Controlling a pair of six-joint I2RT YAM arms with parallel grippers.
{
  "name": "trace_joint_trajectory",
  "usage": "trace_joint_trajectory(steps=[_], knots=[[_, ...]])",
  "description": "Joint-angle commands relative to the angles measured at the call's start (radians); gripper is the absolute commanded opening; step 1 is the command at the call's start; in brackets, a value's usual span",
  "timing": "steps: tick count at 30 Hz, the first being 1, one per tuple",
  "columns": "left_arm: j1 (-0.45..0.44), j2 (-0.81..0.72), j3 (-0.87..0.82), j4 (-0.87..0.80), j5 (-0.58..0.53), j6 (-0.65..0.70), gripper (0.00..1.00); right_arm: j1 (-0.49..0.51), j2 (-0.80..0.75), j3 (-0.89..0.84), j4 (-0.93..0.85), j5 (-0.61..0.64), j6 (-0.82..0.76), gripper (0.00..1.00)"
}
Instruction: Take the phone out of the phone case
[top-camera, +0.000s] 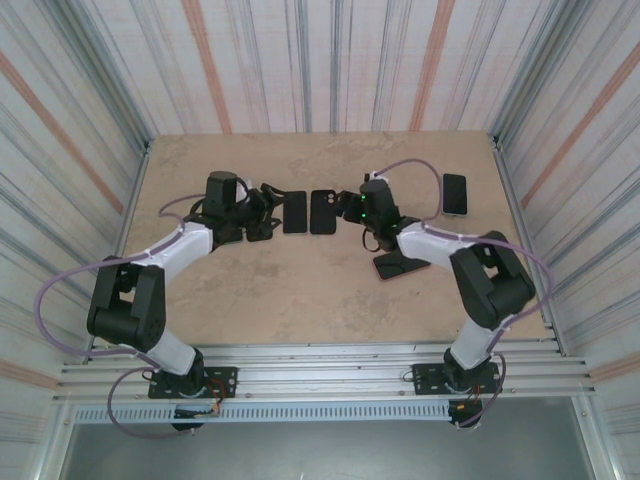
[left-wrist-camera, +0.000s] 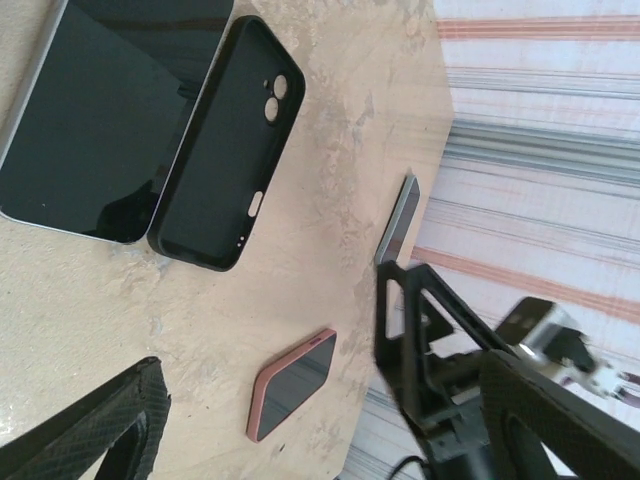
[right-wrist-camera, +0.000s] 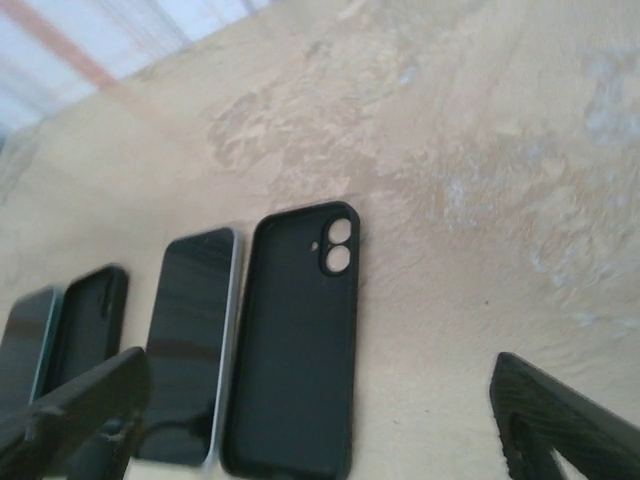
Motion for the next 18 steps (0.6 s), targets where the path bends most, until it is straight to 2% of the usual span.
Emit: trace_joint_trajectory(steps=[1, 3, 8, 12, 15, 18], knots=[[-0.01, -0.048, 0.025, -0.032, 0.024, 0.065, 0.86, -0.058, -0.097, 0.006, -0.204, -0.211, -0.256, 0.99], [-0.021, -0.05, 0.022, -0.03, 0.023, 0.063, 0.91, -0.102, -0.14, 0.023, -0.317, -0.295, -0.377, 0.99], [-0.059, -0.052, 0.018, -0.021, 0.014, 0.062, 0.92, -0.214, -0.233, 0.061, -0.575, -0.441, -0.636, 0.99], [-0.079, -0.052, 0.013, -0.015, 0.008, 0.062, 0.92, -0.269, -0.292, 0.072, -0.775, -0.529, -0.951, 0.99], [-0.087, -0.051, 0.011, -0.017, 0.013, 0.066, 0.92, -0.29, -0.308, 0.087, -0.931, -0.555, -1.189, 0.99], [-0.09, -0.054, 0.012, -0.02, 0.02, 0.071, 0.92, -0.297, -0.302, 0.082, -1.067, -0.501, -1.445, 0.99]])
